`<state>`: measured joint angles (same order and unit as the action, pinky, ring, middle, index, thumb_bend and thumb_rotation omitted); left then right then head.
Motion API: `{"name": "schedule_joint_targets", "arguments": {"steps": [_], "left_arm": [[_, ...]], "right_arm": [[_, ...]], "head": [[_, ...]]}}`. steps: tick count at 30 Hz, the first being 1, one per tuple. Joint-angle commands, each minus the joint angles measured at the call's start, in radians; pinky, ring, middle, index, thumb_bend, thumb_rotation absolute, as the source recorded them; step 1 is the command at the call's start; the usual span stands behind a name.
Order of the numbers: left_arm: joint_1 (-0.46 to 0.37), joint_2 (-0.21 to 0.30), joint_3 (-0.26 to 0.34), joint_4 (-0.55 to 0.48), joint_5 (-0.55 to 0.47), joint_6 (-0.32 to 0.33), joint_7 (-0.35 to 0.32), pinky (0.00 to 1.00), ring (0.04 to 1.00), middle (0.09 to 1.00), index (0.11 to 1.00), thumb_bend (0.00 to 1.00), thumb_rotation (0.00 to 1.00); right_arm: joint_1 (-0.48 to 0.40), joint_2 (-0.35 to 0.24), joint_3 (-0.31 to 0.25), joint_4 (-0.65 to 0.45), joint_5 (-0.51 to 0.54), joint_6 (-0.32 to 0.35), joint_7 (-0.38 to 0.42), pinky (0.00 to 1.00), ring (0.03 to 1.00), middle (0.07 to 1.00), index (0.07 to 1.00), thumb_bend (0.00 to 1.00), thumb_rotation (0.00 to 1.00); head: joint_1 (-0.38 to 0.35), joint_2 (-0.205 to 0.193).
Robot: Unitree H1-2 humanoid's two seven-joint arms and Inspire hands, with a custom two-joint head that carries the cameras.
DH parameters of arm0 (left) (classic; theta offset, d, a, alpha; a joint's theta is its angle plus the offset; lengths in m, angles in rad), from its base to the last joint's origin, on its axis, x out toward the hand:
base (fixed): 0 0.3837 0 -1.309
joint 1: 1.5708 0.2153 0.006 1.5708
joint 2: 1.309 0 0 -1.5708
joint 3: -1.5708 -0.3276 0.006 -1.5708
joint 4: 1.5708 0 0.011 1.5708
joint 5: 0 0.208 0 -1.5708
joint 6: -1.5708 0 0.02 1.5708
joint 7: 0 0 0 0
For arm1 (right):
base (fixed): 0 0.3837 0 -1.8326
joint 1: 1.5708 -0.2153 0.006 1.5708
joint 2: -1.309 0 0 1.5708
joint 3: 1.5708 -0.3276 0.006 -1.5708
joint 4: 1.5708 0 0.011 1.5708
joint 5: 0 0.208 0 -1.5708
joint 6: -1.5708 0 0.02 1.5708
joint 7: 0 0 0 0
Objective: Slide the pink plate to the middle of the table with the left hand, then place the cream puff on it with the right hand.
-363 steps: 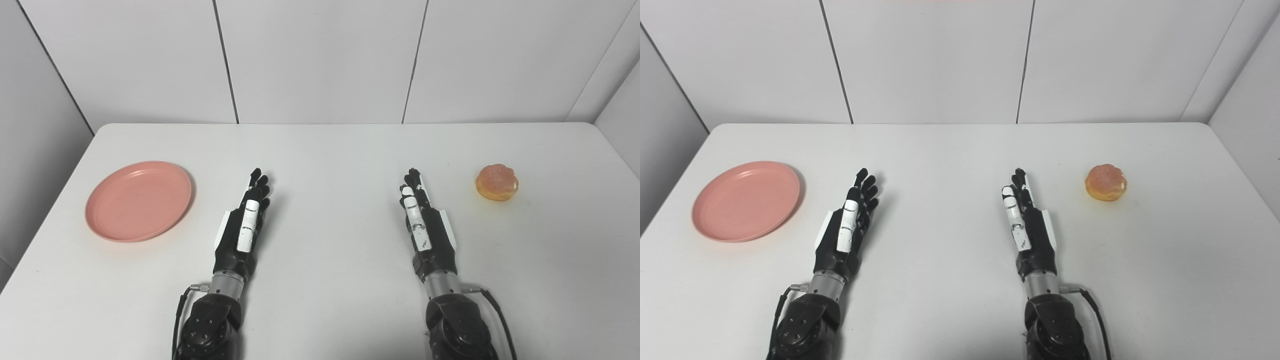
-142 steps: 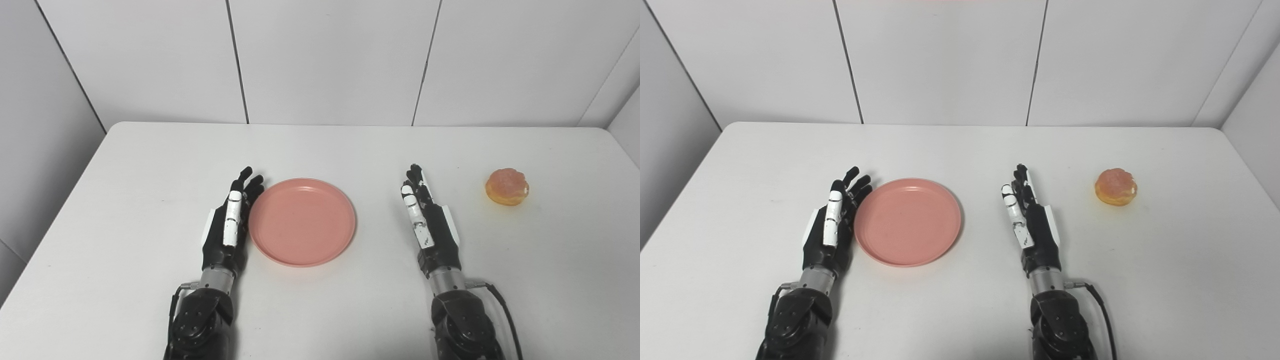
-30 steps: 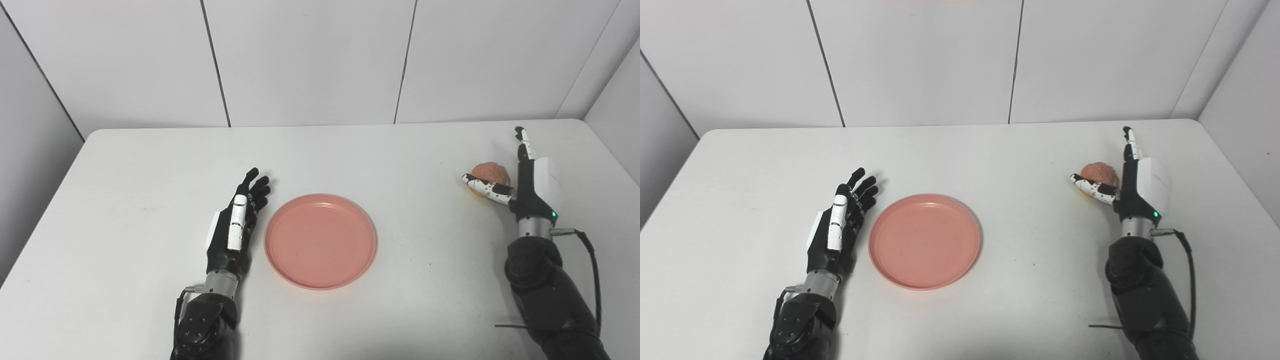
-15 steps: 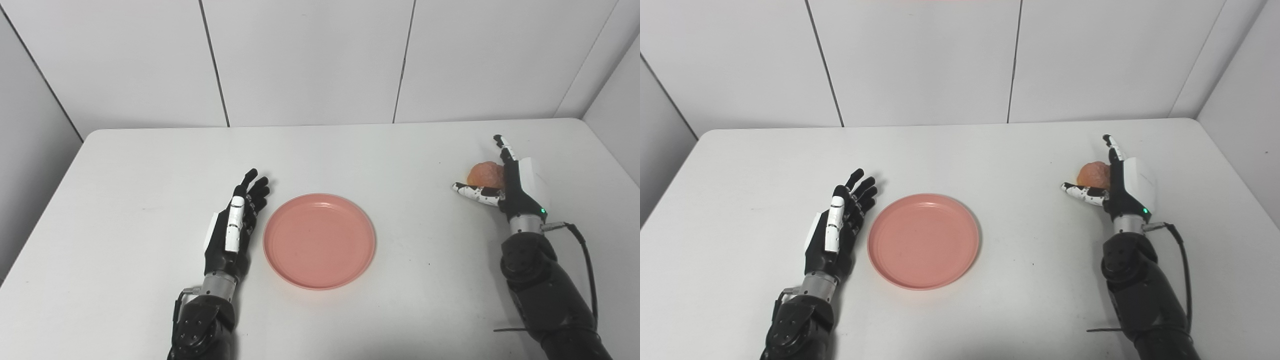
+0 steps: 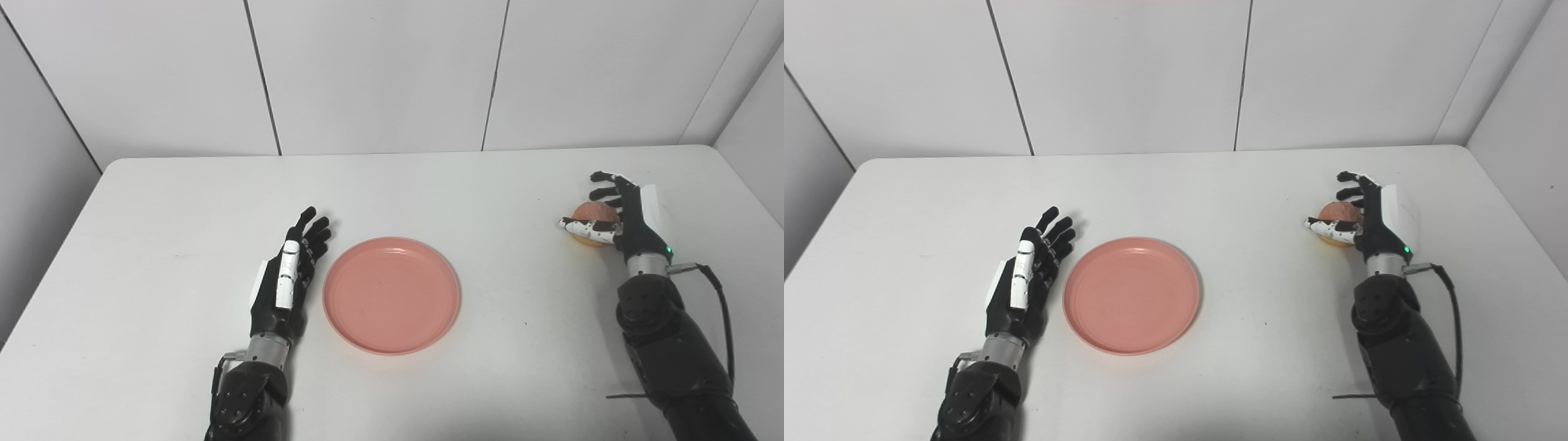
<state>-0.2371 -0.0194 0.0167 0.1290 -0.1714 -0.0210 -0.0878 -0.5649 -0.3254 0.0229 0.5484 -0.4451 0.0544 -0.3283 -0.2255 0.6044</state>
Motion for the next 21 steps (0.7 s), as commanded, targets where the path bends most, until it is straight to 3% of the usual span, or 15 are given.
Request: {"name": "schedule_joint_targets", "arguments": {"steps": [1,7,11,14,19,21], "left_arm": [[0.032,0.002,-0.002,0.015,0.007,0.009,-0.001,0.94,0.908,0.899,0.900,0.55,1.00],[0.031,0.000,-0.002,0.006,-0.002,0.019,-0.005,0.95,0.914,0.902,0.901,0.54,1.00],[0.030,0.003,-0.006,0.006,0.000,0.022,-0.009,0.95,0.919,0.906,0.906,0.55,1.00],[0.029,0.002,-0.008,0.005,0.002,0.025,-0.007,0.95,0.917,0.906,0.907,0.54,1.00],[0.029,-0.001,-0.013,0.009,0.015,0.021,0.000,0.95,0.908,0.898,0.904,0.53,1.00],[0.028,-0.005,-0.015,0.011,0.023,0.024,0.008,0.94,0.903,0.894,0.901,0.54,1.00]], "right_arm": [[-0.007,-0.007,0.004,-0.017,-0.006,0.005,-0.007,0.38,0.423,0.545,0.650,0.52,0.00],[-0.006,-0.006,0.004,-0.009,-0.011,-0.022,-0.038,0.38,0.419,0.552,0.646,0.52,0.00],[-0.004,-0.006,0.008,-0.007,-0.023,-0.046,-0.079,0.27,0.388,0.530,0.523,0.51,0.00],[-0.007,-0.007,0.009,0.002,-0.029,-0.051,-0.105,0.23,0.344,0.469,0.532,0.51,0.00],[-0.009,0.002,0.002,-0.010,-0.022,-0.101,-0.159,0.28,0.362,0.479,0.545,0.51,0.00],[-0.007,0.002,0.003,-0.019,-0.014,-0.154,-0.168,0.28,0.365,0.485,0.542,0.51,0.00]], "head": [[0.000,0.000],[0.003,0.001],[0.011,0.002],[0.013,0.003],[0.025,0.004],[0.030,0.003]]}}
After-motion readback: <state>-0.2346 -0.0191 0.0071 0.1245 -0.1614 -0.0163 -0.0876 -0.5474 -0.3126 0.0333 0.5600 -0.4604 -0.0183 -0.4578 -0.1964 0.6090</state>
